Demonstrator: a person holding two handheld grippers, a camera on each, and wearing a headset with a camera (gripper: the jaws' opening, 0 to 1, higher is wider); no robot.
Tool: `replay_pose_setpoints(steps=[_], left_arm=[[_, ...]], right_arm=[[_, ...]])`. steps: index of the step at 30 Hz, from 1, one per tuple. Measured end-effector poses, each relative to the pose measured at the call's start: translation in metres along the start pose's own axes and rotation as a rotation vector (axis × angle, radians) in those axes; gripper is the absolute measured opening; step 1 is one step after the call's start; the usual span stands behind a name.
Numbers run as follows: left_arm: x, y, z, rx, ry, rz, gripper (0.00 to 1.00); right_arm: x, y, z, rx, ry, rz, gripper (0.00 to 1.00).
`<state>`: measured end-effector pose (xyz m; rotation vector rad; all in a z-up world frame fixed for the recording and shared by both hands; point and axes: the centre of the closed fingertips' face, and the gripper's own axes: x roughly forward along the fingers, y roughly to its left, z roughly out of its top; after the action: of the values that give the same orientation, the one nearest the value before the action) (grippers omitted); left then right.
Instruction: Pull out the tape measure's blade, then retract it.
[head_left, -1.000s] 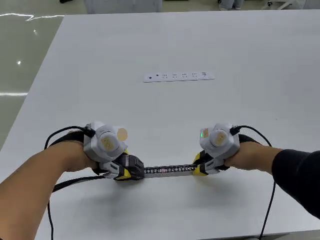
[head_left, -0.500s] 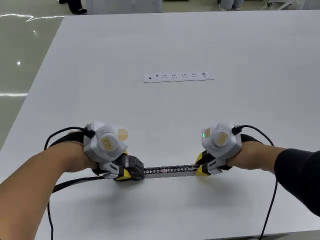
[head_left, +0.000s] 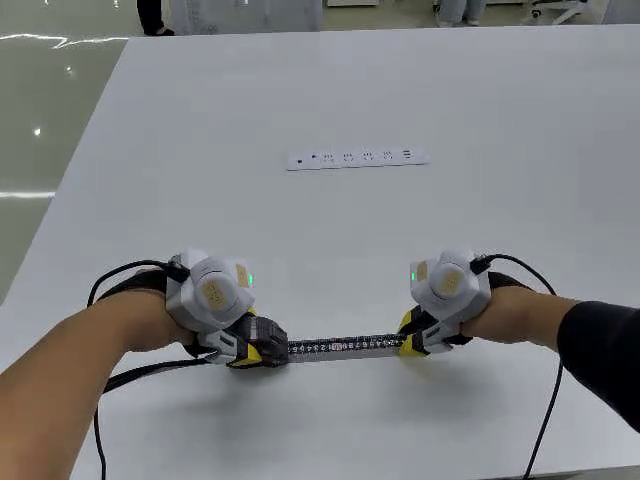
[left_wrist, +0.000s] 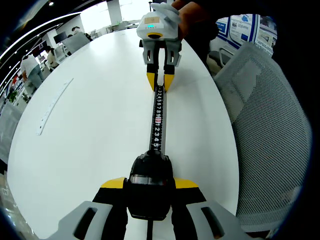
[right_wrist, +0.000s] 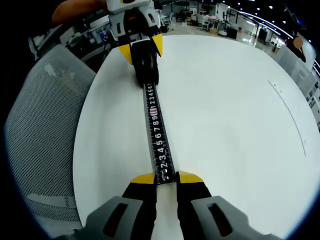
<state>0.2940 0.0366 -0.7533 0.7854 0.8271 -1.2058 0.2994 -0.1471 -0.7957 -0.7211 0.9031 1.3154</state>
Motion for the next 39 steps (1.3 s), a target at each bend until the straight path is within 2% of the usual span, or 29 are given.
replay_pose_setpoints(steps=[21, 39], left_arm=[[0.000, -0.001, 0.001, 0.006, 0.003, 0.000, 0.29], [0.000, -0.002, 0.001, 0.007, 0.001, 0.000, 0.30]], right_arm=[[-0.008, -0.001, -0.015, 0.015, 0.006, -0.011, 0.10], [-0.013, -0.002, -0.021, 0.025, 0.011, -0.012, 0.10]])
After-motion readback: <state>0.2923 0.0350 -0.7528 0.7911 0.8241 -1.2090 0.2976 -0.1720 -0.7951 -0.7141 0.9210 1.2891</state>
